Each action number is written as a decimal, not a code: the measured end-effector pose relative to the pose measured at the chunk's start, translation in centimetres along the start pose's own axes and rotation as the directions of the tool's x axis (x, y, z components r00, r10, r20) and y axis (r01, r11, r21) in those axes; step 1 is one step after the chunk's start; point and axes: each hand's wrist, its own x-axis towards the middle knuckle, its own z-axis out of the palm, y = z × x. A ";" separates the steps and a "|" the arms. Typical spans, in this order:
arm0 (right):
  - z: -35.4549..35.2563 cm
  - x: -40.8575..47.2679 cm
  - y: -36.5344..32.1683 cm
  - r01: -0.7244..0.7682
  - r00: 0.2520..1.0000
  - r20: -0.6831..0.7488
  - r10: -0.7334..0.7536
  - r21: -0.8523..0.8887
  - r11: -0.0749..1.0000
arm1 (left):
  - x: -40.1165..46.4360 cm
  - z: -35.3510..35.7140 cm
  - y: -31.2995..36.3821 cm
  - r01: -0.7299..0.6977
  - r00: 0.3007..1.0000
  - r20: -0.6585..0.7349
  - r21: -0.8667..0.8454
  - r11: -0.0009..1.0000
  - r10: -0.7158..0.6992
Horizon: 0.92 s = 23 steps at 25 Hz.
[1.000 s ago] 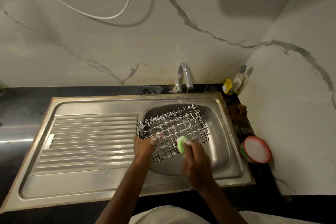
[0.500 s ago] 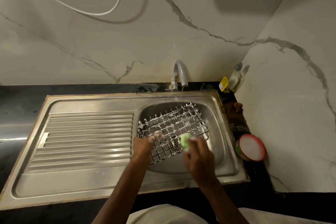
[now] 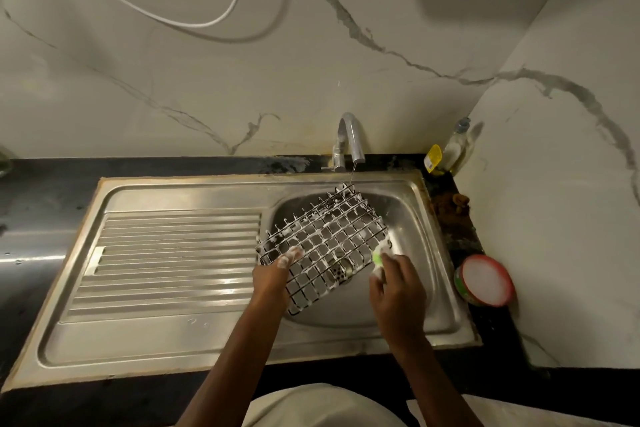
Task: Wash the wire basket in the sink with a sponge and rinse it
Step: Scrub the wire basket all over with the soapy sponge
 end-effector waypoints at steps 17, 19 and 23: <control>-3.2 4.0 -1.3 0.162 0.979 -0.121 -0.164 -0.022 0.986 | 0.6 1.7 0.5 0.076 0.994 -0.083 0.021 0.997 -0.074; -3.8 5.7 -1.0 0.051 0.982 -0.182 -0.052 -0.013 0.999 | 0.3 1.7 0.7 0.092 0.992 -0.091 0.063 0.994 -0.086; -1.4 5.1 -1.3 0.148 0.985 0.099 -0.139 -0.091 0.985 | 0.5 1.5 0.7 0.116 0.993 -0.040 0.070 0.991 -0.114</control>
